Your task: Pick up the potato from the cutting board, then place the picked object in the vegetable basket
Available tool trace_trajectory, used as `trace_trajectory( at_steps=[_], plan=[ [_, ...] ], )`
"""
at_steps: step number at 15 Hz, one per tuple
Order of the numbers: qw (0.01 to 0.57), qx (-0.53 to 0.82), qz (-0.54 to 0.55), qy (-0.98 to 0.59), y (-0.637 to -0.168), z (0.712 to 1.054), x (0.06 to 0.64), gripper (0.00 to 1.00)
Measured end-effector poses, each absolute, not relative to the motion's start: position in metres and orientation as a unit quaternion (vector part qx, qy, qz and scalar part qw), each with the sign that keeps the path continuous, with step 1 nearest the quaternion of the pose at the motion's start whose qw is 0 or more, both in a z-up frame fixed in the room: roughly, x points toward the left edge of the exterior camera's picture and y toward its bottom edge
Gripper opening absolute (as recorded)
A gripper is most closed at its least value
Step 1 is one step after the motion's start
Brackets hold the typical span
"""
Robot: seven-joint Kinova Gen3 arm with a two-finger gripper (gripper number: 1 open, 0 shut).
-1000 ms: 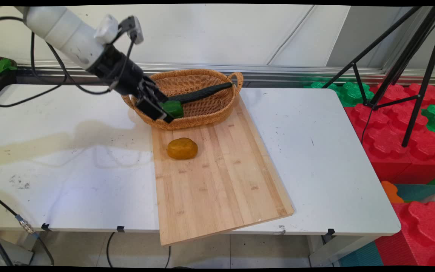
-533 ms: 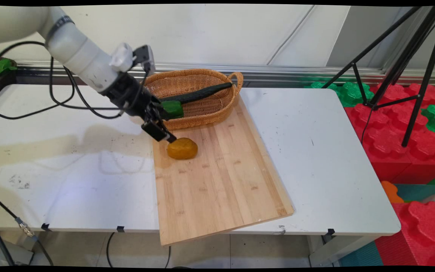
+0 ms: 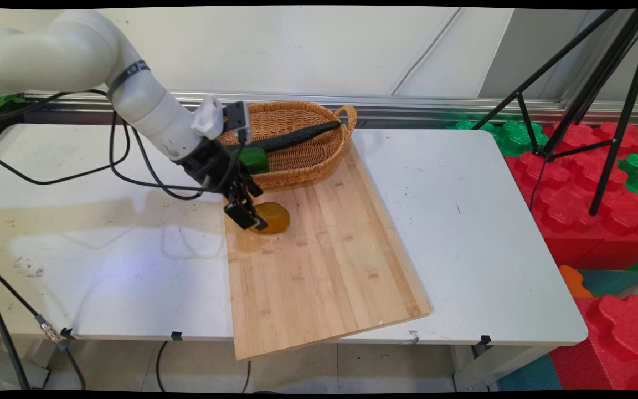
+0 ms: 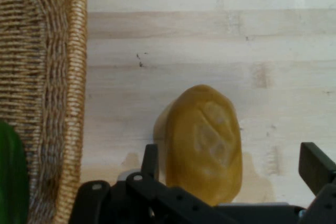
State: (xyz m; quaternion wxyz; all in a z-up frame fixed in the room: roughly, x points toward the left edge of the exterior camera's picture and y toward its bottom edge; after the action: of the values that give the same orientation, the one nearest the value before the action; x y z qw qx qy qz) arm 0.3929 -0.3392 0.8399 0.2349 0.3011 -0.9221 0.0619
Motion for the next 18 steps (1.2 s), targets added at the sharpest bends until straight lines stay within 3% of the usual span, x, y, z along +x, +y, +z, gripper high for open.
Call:
trace_trajectory(
  at_steps=[10, 11, 18],
  plan=[
    [0.217, 0.287, 0.065, -0.931, -0.346, 0.815, 0.37, 1.0],
    [0.217, 0.286, 0.066, -0.931, -0.345, 0.814, 0.368, 0.0],
    [0.219, 0.285, 0.072, -0.93, -0.341, 0.817, 0.364, 0.0]
  ],
)
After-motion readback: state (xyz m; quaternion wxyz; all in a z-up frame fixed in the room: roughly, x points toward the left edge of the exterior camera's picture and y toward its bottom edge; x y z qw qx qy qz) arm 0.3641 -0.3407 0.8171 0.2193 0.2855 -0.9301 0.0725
